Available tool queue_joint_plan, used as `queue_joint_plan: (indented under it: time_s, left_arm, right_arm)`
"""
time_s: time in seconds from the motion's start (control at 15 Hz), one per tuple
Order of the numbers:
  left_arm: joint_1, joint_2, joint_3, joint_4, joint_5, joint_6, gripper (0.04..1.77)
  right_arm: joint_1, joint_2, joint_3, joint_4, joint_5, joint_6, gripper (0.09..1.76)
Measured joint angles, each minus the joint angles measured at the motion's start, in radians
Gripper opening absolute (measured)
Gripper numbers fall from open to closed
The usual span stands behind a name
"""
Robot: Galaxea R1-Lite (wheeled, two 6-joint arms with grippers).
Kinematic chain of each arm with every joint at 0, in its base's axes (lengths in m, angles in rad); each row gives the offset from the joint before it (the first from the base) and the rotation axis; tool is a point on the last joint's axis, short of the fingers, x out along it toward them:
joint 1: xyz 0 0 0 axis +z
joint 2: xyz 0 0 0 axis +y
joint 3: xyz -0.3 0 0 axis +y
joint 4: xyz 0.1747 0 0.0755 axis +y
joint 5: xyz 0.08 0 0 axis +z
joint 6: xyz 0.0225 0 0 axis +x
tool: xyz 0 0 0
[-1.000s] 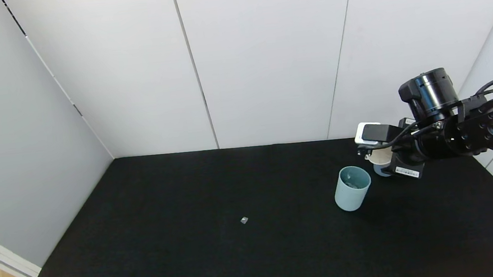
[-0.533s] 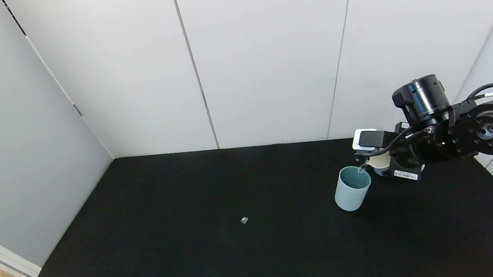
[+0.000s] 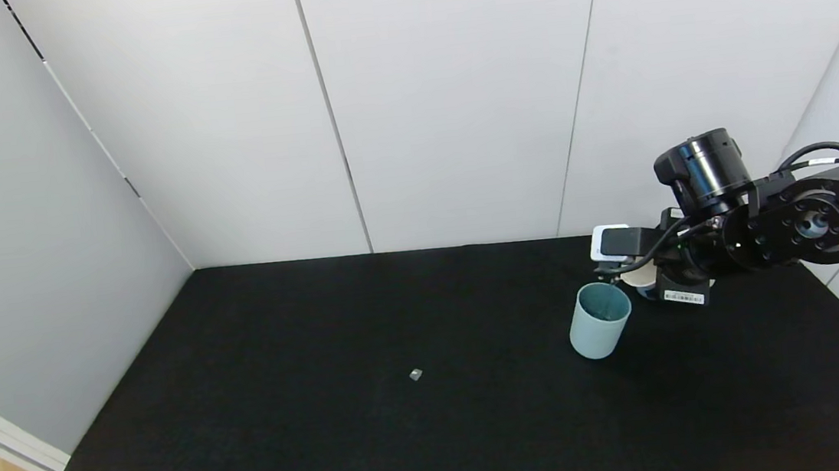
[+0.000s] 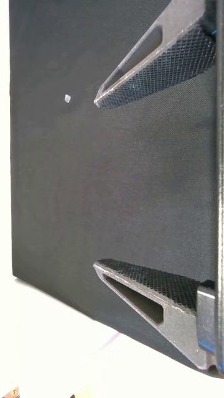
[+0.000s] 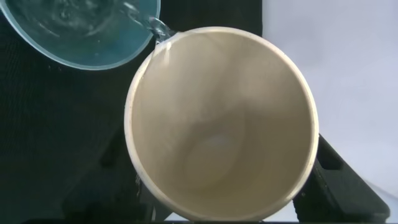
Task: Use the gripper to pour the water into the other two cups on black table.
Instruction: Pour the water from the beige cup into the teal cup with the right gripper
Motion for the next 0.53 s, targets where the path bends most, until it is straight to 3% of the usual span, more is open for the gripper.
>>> queue_joint_plan:
  time_s: [0.53]
  left_arm:
    - [0.0,0.0,0.0,0.0,0.0,0.0,1.72]
  right_arm:
    - [0.015,0.013,-0.002,0.003,-0.041,-0.062,1.3]
